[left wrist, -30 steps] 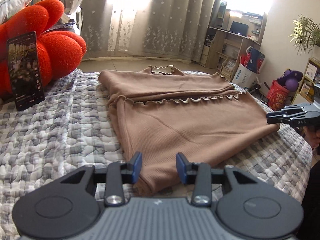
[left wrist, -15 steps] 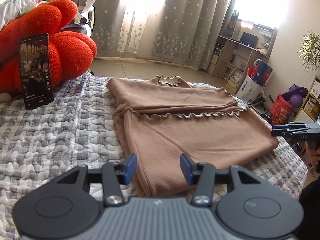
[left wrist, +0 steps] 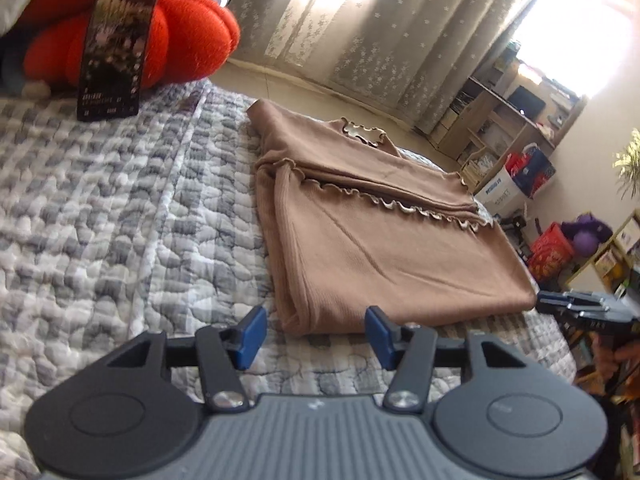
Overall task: Fold clothes
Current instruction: 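Grasp the folded side edge with both tools and lift it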
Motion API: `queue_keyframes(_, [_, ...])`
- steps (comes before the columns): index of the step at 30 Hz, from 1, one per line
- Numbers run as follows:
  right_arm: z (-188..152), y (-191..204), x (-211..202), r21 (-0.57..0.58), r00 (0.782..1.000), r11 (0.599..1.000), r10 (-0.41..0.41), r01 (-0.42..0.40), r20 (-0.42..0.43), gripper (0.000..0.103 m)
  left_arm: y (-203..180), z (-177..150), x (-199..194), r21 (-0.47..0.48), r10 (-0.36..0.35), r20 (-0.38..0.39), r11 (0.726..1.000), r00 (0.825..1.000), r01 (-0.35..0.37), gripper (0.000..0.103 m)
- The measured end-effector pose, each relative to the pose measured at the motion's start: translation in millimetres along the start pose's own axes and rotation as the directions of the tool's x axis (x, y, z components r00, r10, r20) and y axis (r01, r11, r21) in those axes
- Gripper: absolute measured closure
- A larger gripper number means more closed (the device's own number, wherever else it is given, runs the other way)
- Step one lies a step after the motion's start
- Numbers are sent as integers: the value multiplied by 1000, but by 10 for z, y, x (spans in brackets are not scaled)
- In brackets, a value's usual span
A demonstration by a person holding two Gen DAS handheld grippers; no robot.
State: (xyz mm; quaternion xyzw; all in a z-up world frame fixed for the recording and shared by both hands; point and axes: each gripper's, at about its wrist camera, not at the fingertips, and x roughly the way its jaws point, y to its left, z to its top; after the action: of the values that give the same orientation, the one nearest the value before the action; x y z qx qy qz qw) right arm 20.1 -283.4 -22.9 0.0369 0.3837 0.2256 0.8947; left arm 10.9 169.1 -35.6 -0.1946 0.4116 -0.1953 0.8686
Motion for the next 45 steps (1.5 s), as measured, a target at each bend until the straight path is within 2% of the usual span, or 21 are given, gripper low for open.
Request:
queue_keyframes(1, [4, -55, 17, 55, 999, 998, 24, -23, -25, 62, 51, 10, 12, -54, -22, -13, 998, 1000, 21, 59])
queue_keyframes(4, [-16, -261, 42, 254, 990, 963, 111, -87, -82, 62, 160, 16, 41, -179, -72, -47, 982, 996, 62, 60])
queue_keyframes(7, [-58, -407, 29, 381, 984, 915, 166, -132, -59, 62, 225, -8, 109, -275, -127, -77, 956, 989, 101, 60])
queue_keyframes(9, [-65, -458, 60, 436, 982, 887, 185, -151, -36, 62, 238, -23, 180, -308, -132, -81, 946, 988, 102, 59])
queue_keyframes(16, [-26, -507, 155, 529, 977, 824, 206, -201, 50, 60, 242, -99, 328, -396, -167, 18, 904, 986, 160, 58])
queue_keyframes(18, [-32, -551, 176, 557, 977, 804, 202, -208, 74, 64, 245, -149, 356, -425, -160, 51, 890, 986, 166, 62])
queue_keyframes(19, [-39, -571, 186, 571, 977, 794, 198, -209, 83, 73, 247, -176, 369, -439, -154, 67, 883, 986, 168, 68])
queue_keyframes(20, [-50, -585, 194, 582, 978, 787, 192, -205, 86, 77, 252, -204, 381, -456, -148, 80, 874, 986, 168, 76])
queue_keyframes(22, [-93, -638, 176, 613, 977, 762, 188, -208, 98, 82, 309, -284, 393, -522, -139, 109, 835, 984, 176, 86])
queue_keyframes(24, [-125, -667, 143, 635, 977, 743, 186, -211, 108, 83, 342, -351, 379, -571, -140, 139, 798, 980, 195, 88])
queue_keyframes(32, [-126, -639, 49, 655, 975, 723, 176, -219, 132, 85, 196, -396, 271, -562, -118, 163, 805, 980, 190, 89])
queue_keyframes(37, [-139, -637, -40, 665, 975, 713, 181, -221, 131, 86, 200, -425, 148, -549, -132, 138, 815, 982, 187, 89])
queue_keyframes(39, [-139, -641, -65, 667, 976, 713, 182, -217, 122, 86, 209, -430, 124, -531, -131, 132, 828, 983, 181, 89])
queue_keyframes(42, [-123, -618, -26, 639, 981, 745, 165, -192, 103, 86, 225, -413, 163, -482, -106, 110, 864, 988, 146, 86])
queue_keyframes(45, [-106, -570, 50, 602, 989, 785, 135, -144, 61, 79, 250, -367, 213, -446, -97, 83, 886, 992, 124, 82])
